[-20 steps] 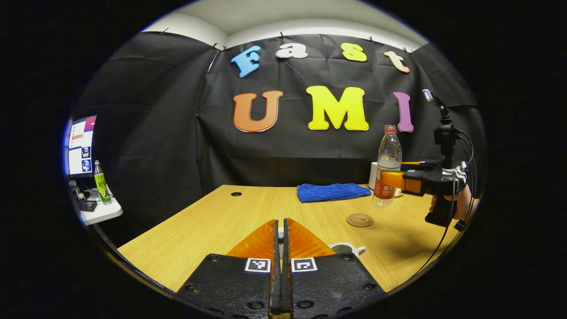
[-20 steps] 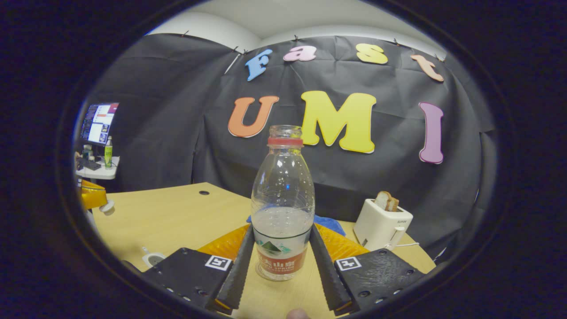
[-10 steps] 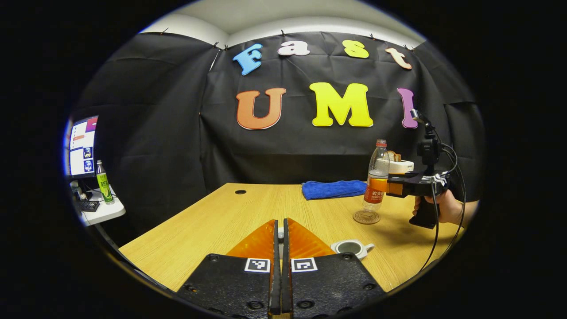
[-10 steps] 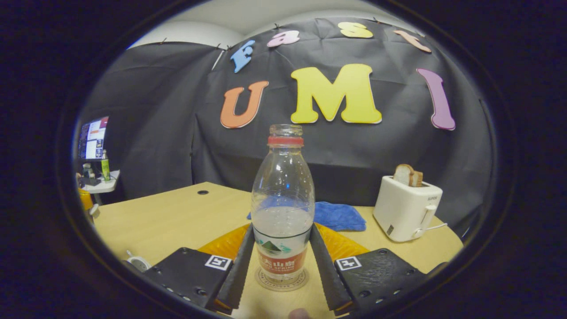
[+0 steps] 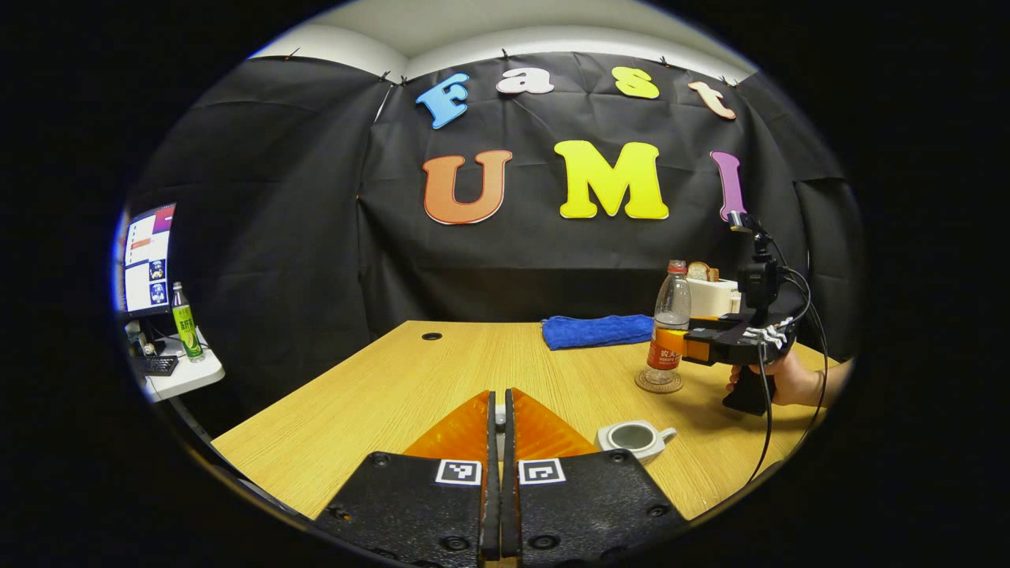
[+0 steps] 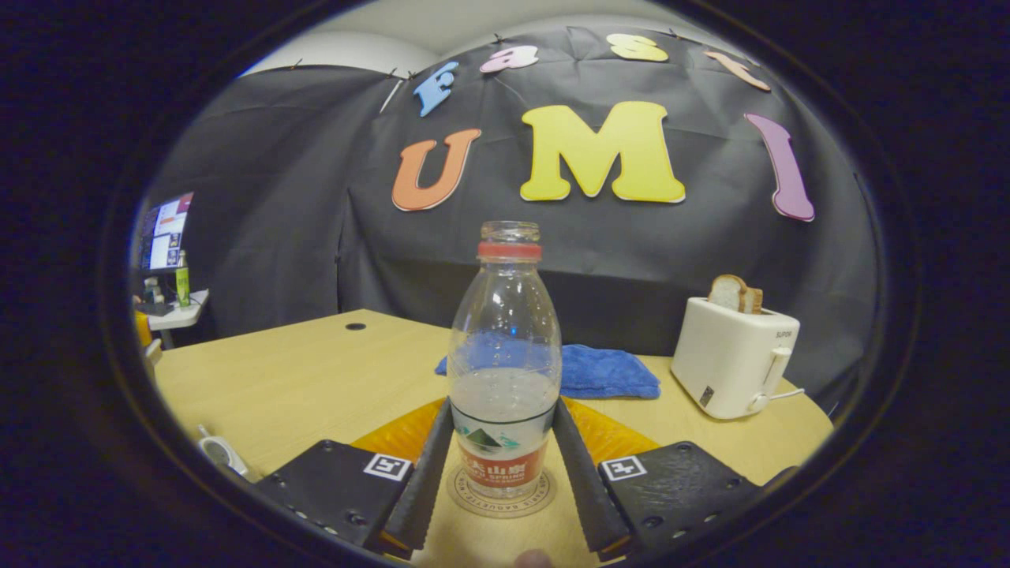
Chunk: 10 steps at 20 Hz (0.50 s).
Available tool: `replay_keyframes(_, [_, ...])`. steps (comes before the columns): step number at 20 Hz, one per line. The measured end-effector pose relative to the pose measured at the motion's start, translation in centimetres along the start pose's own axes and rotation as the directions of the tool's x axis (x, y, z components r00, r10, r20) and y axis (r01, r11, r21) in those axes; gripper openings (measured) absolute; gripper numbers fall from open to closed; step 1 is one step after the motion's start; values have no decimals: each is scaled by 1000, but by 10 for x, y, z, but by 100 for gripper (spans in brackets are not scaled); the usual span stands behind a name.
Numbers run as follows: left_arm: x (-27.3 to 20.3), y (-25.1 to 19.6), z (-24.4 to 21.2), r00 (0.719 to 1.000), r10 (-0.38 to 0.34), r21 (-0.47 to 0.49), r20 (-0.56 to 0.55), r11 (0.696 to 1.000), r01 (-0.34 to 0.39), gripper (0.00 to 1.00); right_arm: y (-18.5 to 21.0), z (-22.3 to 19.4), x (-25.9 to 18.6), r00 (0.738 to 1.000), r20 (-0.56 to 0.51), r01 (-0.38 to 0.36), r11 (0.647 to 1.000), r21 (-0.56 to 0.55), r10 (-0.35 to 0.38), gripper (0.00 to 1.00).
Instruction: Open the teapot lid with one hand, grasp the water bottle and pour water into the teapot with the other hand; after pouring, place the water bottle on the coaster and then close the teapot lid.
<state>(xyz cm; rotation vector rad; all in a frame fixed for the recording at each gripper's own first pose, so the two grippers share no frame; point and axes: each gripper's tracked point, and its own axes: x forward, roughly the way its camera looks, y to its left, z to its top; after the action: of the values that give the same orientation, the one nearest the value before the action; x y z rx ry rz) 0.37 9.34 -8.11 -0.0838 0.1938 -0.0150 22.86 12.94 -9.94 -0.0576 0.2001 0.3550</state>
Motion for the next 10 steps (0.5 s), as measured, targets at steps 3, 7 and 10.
replay_keyframes(3, [-1,2,0,1000,3,-5,-2,1000,-3,3,1,-1,0,1000,-2,-3,1000,10,3,75])
replay_keyframes(7, [-2,0,2,1000,1,-2,3,1000,-1,3,1,0,0,1000,-5,-6,1000,11,6,77])
replay_keyframes(10, [-3,-2,2,1000,0,3,6,1000,0,3,1,-1,-1,1000,-7,-2,1000,8,2,90])
